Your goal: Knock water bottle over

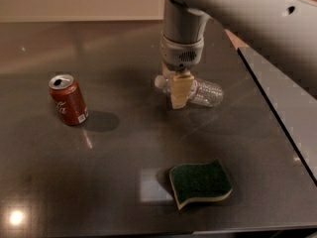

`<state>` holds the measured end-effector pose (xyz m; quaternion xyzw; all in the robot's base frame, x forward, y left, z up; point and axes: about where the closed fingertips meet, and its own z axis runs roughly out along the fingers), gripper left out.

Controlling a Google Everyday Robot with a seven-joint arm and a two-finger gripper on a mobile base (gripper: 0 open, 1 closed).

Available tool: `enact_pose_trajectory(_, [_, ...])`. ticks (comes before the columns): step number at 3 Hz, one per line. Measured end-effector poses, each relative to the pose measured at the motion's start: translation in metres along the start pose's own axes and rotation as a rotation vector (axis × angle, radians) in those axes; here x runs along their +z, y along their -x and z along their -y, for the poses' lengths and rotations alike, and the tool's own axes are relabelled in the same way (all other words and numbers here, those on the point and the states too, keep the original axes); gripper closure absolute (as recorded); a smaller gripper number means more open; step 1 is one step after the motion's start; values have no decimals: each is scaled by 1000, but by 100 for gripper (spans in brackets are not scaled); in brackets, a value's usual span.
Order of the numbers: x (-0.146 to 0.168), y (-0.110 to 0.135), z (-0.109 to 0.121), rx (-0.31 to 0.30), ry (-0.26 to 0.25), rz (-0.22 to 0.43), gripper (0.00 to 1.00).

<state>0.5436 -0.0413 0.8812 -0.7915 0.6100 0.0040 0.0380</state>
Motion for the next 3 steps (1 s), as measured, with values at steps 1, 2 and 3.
enact_pose_trajectory(1, [9, 6, -4, -19, 18, 3, 0])
enact_pose_trajectory(2, [20, 12, -11, -37, 42, 19, 0])
enact_pose_trajectory(3, [20, 12, -11, -37, 42, 19, 0])
